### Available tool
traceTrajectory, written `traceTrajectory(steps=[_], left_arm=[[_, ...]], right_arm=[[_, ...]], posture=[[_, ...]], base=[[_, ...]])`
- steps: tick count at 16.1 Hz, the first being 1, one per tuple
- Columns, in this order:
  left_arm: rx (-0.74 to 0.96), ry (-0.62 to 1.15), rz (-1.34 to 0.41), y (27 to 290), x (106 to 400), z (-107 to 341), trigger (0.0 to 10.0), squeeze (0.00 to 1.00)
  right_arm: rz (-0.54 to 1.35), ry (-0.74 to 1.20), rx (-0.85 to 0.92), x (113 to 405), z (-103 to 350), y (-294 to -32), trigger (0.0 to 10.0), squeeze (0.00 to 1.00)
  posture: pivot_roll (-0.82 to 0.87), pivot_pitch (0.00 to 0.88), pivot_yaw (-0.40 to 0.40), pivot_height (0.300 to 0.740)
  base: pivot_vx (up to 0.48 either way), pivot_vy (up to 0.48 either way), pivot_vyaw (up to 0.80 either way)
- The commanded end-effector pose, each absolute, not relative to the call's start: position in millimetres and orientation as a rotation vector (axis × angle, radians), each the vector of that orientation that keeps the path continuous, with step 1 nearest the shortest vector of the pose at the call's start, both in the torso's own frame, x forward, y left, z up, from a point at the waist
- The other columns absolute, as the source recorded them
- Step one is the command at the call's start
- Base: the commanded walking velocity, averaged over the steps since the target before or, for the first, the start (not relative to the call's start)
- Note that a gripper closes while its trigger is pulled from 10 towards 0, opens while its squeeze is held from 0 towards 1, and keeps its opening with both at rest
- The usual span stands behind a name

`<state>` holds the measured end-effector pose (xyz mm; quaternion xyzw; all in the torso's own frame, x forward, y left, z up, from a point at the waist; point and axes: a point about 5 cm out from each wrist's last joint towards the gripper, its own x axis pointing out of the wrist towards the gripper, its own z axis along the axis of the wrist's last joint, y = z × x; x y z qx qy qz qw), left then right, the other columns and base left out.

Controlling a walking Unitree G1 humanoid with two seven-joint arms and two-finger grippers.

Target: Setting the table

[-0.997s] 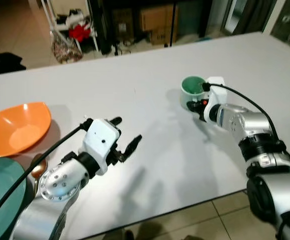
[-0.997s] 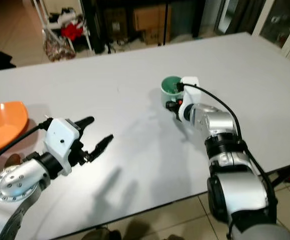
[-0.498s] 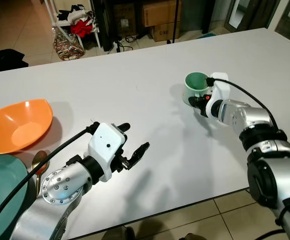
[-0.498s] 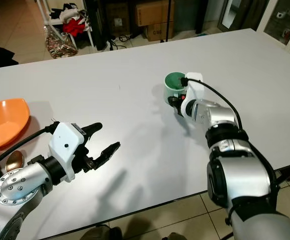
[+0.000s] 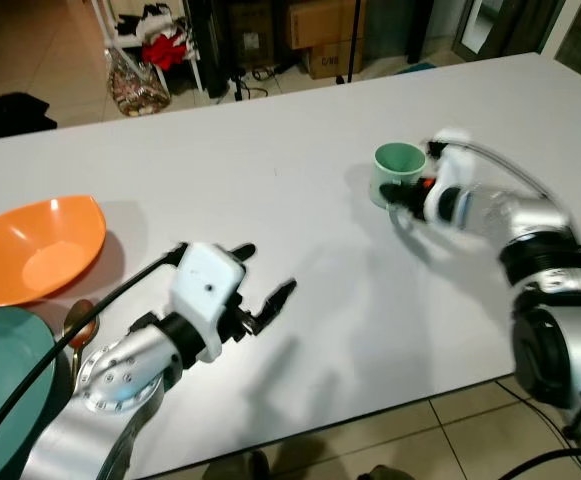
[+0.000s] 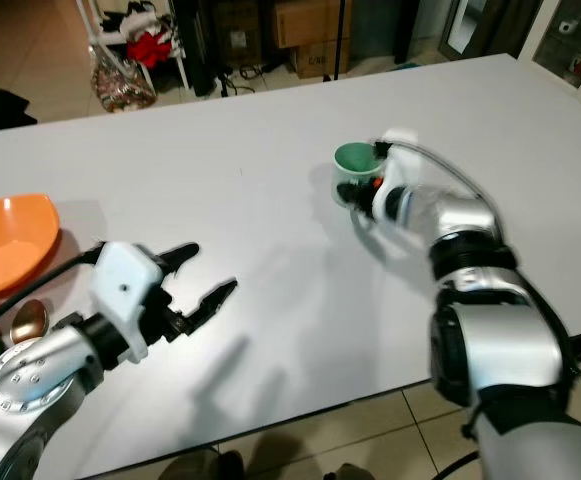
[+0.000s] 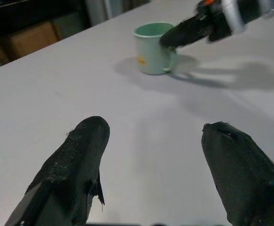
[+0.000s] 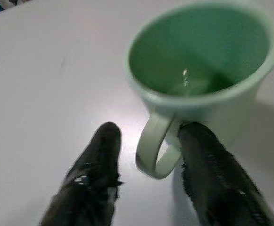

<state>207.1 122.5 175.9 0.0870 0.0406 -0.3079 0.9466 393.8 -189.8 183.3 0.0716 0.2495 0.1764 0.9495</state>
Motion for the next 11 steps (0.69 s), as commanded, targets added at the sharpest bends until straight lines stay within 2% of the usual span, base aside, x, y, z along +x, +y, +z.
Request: traceTrajectory(steps=[1, 2, 4, 6, 8, 11], left_arm=[[0.158, 0.061, -0.568, 129, 204, 179, 10.0, 0.0], [0.129, 0.058, -0.506, 134, 200, 179, 10.0, 0.0], [0.117, 0.055, -0.413, 142, 197, 177, 10.0, 0.0], [0.141, 0.05, -0.28, 153, 191, 173, 10.0, 0.0], [0.137, 0.059, -0.205, 158, 186, 170, 10.0, 0.0], [0.169, 0.06, -0.129, 163, 183, 167, 10.0, 0.0]], right_arm=[[0.379, 0.506, 0.16, 385, 189, -192, 10.0, 0.19], [0.405, 0.506, 0.162, 369, 194, -192, 10.0, 0.0], [0.428, 0.51, 0.166, 343, 196, -191, 10.0, 0.0], [0.472, 0.499, 0.061, 301, 189, -180, 10.0, 0.0], [0.476, 0.425, 0.055, 280, 182, -166, 10.0, 0.0], [0.375, 0.305, 0.068, 261, 166, -153, 10.0, 0.0]], posture=[[-0.01, 0.064, 0.043, 0.74], [-0.02, 0.061, 0.042, 0.74], [-0.02, 0.049, 0.041, 0.74], [-0.04, 0.039, 0.046, 0.74], [-0.04, 0.037, 0.049, 0.74], [-0.04, 0.04, 0.044, 0.74]], base=[[0.0, 0.0, 0.0], [0.0, 0.0, 0.0], [0.0, 0.0, 0.0], [0.0, 0.0, 0.0], [0.0, -0.12, 0.0], [0.0, -0.335, 0.0]])
